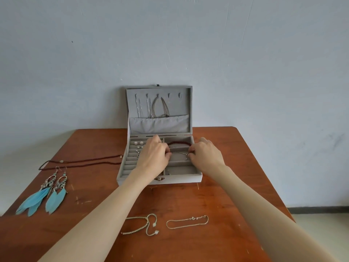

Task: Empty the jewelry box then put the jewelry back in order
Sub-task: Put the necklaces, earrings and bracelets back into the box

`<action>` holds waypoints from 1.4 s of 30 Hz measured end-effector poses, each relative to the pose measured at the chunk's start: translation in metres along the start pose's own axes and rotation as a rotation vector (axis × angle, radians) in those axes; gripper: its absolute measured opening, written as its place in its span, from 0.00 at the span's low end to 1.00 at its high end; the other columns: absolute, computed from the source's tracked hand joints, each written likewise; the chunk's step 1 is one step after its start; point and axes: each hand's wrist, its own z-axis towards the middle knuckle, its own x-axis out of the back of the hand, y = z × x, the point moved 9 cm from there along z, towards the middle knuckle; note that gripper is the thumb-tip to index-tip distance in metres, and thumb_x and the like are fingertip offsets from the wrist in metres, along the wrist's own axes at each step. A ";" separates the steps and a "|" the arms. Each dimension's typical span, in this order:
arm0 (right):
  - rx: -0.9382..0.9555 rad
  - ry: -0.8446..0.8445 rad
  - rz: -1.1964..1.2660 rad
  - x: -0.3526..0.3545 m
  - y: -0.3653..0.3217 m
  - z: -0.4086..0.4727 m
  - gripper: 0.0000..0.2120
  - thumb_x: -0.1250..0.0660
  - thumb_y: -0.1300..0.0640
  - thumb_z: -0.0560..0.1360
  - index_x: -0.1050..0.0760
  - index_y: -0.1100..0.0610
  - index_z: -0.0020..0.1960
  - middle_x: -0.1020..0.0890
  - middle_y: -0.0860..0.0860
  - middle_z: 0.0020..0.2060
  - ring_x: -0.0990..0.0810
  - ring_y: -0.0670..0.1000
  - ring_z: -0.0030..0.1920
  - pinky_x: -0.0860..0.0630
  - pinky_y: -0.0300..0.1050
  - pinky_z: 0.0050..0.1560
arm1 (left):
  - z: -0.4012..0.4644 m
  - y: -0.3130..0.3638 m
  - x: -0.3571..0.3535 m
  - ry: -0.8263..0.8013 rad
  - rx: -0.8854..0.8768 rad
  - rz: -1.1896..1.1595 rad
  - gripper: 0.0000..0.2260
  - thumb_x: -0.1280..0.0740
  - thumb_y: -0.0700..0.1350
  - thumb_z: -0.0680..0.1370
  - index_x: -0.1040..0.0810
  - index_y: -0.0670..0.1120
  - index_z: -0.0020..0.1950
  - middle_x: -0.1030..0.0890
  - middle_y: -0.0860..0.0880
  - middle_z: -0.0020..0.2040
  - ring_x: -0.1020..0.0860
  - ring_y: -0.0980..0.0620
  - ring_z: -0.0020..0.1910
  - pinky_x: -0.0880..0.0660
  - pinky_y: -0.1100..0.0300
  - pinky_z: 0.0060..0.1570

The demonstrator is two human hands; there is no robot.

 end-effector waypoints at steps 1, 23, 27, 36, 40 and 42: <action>0.000 -0.004 0.015 0.001 0.000 -0.004 0.13 0.39 0.56 0.77 0.22 0.55 0.59 0.25 0.54 0.54 0.28 0.55 0.57 0.28 0.46 0.47 | -0.002 0.001 0.003 -0.001 -0.012 -0.005 0.10 0.35 0.46 0.77 0.20 0.43 0.54 0.27 0.46 0.51 0.30 0.49 0.55 0.30 0.59 0.50; 0.329 -0.018 -0.056 -0.012 -0.111 -0.146 0.16 0.45 0.51 0.79 0.31 0.50 0.66 0.27 0.49 0.61 0.32 0.51 0.63 0.38 0.47 0.62 | -0.171 -0.014 0.064 -0.083 -0.202 0.033 0.13 0.41 0.49 0.80 0.28 0.51 0.64 0.27 0.55 0.58 0.26 0.56 0.55 0.28 0.63 0.53; 0.361 -0.062 -0.053 -0.029 -0.124 -0.157 0.16 0.45 0.50 0.80 0.29 0.49 0.65 0.27 0.49 0.61 0.32 0.51 0.62 0.38 0.47 0.60 | -0.184 -0.024 0.063 -0.131 -0.185 0.011 0.12 0.39 0.50 0.79 0.24 0.51 0.60 0.26 0.55 0.55 0.28 0.58 0.53 0.28 0.64 0.52; 0.457 0.084 -0.049 -0.023 -0.136 -0.167 0.12 0.40 0.55 0.77 0.19 0.52 0.53 0.20 0.52 0.51 0.25 0.56 0.54 0.32 0.51 0.54 | -0.192 -0.026 0.065 -0.152 -0.183 0.011 0.08 0.39 0.47 0.79 0.22 0.48 0.53 0.26 0.54 0.53 0.26 0.59 0.49 0.31 0.71 0.46; 0.457 0.082 0.016 -0.025 -0.132 -0.169 0.12 0.39 0.51 0.77 0.20 0.52 0.54 0.21 0.51 0.53 0.26 0.53 0.55 0.33 0.50 0.56 | -0.191 -0.021 0.066 -0.147 -0.187 -0.027 0.06 0.40 0.45 0.79 0.24 0.47 0.50 0.27 0.54 0.52 0.28 0.60 0.47 0.33 0.73 0.44; 0.465 0.095 0.060 -0.023 -0.131 -0.170 0.11 0.38 0.51 0.77 0.20 0.53 0.53 0.21 0.50 0.53 0.26 0.53 0.55 0.35 0.48 0.56 | -0.185 -0.017 0.072 -0.129 -0.170 -0.088 0.04 0.40 0.45 0.79 0.26 0.48 0.48 0.26 0.55 0.51 0.28 0.61 0.47 0.33 0.73 0.45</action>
